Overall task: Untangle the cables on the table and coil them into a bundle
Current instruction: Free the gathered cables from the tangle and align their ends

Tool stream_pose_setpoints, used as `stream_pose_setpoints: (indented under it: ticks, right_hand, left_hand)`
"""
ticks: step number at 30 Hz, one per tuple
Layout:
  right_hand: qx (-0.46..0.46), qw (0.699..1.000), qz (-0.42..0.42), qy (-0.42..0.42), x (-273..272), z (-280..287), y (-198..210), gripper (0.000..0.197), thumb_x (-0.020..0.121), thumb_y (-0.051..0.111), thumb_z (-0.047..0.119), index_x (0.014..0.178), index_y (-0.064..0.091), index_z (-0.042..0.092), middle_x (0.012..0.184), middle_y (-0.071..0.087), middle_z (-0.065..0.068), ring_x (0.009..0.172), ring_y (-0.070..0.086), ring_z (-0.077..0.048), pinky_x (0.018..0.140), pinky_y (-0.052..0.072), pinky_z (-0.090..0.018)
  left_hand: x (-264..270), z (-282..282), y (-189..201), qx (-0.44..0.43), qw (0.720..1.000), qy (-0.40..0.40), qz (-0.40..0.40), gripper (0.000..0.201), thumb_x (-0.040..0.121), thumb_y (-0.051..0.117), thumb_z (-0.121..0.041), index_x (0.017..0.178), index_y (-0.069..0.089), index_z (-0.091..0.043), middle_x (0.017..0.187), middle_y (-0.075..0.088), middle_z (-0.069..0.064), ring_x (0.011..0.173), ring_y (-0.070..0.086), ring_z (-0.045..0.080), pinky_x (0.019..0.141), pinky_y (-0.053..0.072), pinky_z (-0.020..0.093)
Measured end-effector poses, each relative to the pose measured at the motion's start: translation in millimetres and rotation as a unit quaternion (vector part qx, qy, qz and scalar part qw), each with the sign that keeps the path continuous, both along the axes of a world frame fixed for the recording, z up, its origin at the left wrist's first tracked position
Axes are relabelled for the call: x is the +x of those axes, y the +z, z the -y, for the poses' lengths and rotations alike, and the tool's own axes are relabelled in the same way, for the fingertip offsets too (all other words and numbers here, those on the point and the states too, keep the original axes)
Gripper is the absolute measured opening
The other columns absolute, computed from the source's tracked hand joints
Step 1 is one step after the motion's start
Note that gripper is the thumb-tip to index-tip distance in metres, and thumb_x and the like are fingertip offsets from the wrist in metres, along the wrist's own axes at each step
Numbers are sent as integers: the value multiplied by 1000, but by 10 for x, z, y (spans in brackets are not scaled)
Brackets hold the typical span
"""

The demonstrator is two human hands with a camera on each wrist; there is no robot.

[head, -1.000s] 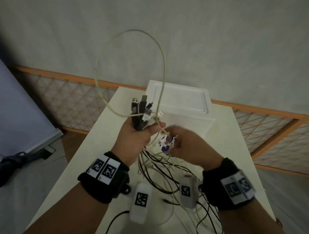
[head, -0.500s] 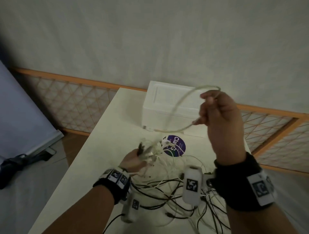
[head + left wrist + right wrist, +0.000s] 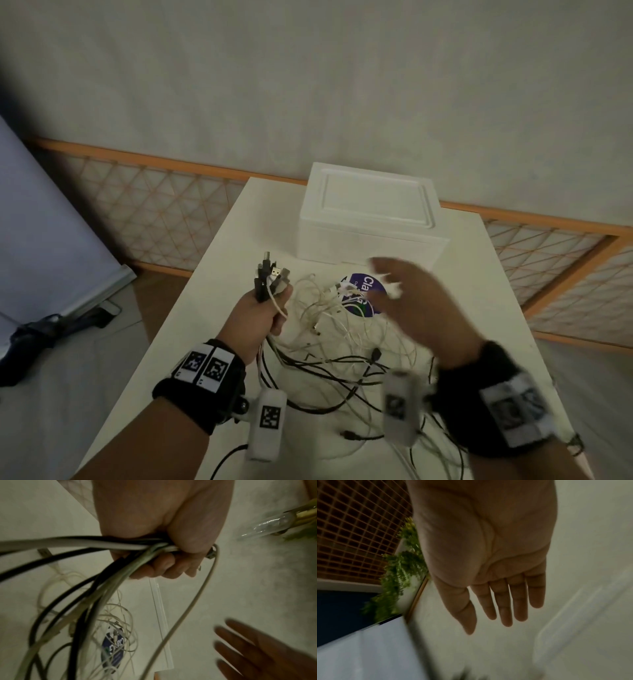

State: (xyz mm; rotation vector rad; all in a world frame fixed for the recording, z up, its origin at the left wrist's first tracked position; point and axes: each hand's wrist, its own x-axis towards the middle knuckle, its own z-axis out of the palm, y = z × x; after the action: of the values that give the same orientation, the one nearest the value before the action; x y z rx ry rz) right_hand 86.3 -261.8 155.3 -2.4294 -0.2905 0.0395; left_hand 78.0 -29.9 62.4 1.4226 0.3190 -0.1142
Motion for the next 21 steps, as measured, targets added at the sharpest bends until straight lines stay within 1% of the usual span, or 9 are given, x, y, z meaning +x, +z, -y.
stream_pose_setpoints:
  ticks: [2, 4, 6, 9, 11, 14, 17, 19, 21]
  right_hand:
    - [-9, 990, -81, 118, -118, -504, -92, 59, 81, 69, 45, 134, 48, 28, 120, 57, 10, 102, 55, -4, 92, 45, -24]
    - [-38, 977, -129, 168, -170, -811, -198, 63, 79, 70, 48, 132, 46, 24, 115, 60, 6, 99, 57, -8, 85, 46, -25]
    - [-57, 977, -125, 163, -172, -925, -272, 51, 82, 69, 38, 125, 48, 19, 105, 66, -2, 94, 62, -16, 79, 48, -29]
    - [24, 990, -74, 121, -123, -912, -246, 10, 93, 56, 26, 100, 59, 20, 75, 67, 1, 72, 63, -13, 69, 50, -31]
    - [98, 994, -18, 49, -47, -825, -164, 19, 96, 52, 26, 82, 62, 21, 64, 59, 4, 59, 55, -7, 61, 44, -25]
    - [142, 986, 51, -70, 88, -525, -43, 19, 96, 51, 25, 87, 65, 17, 77, 65, 5, 69, 58, -3, 66, 43, -17]
    - [-115, 987, -5, -111, 145, -152, -106, 19, 94, 51, 33, 91, 67, 24, 96, 70, 4, 88, 63, -15, 78, 48, -27]
    - [-310, 944, -77, -78, 88, -89, -154, 21, 90, 53, 40, 104, 65, 32, 114, 66, 7, 104, 60, -17, 89, 46, -33]
    - [-293, 954, -67, 1, 30, -222, -214, 42, 87, 58, 46, 128, 54, 35, 133, 55, 10, 121, 51, -13, 102, 39, -34]
  left_hand:
    - [-8, 4, 74, -36, 999, -24, -8, 28, 87, 67, -16, 59, 63, -17, 53, 42, 7, 46, 37, 16, 50, 32, 28]
    - [-24, -37, 146, -5, 999, -46, -4, 13, 72, 76, -21, 80, 71, -11, 67, 55, 16, 62, 50, 23, 62, 41, 35]
    - [-43, -96, 164, 69, 996, -51, 10, 24, 66, 71, -29, 82, 70, -12, 66, 59, 10, 63, 53, 21, 65, 41, 36]
    - [-77, -138, 165, 135, 988, -67, 28, 17, 77, 71, -32, 78, 64, -16, 44, 47, -9, 43, 40, 10, 54, 32, 28]
    - [-115, -155, 153, 141, 986, -86, 16, 7, 85, 71, -19, 83, 64, -17, 40, 47, -13, 40, 40, 2, 52, 32, 26]
    - [-190, -258, 101, 51, 995, -89, 4, 10, 84, 72, -16, 80, 64, -12, 49, 43, -4, 47, 37, 12, 56, 32, 28]
    - [-209, -388, 79, -98, 994, -24, 38, 33, 82, 66, -23, 53, 53, -18, 45, 35, 1, 43, 35, 15, 55, 33, 32]
    - [-199, -440, 121, -176, 983, -4, 59, 40, 88, 61, -28, 51, 51, -19, 44, 36, 2, 42, 38, 16, 54, 38, 32]
    - [-192, -404, 172, -212, 975, -6, 67, 41, 90, 52, -32, 51, 53, -20, 44, 39, 3, 41, 40, 16, 52, 42, 30]
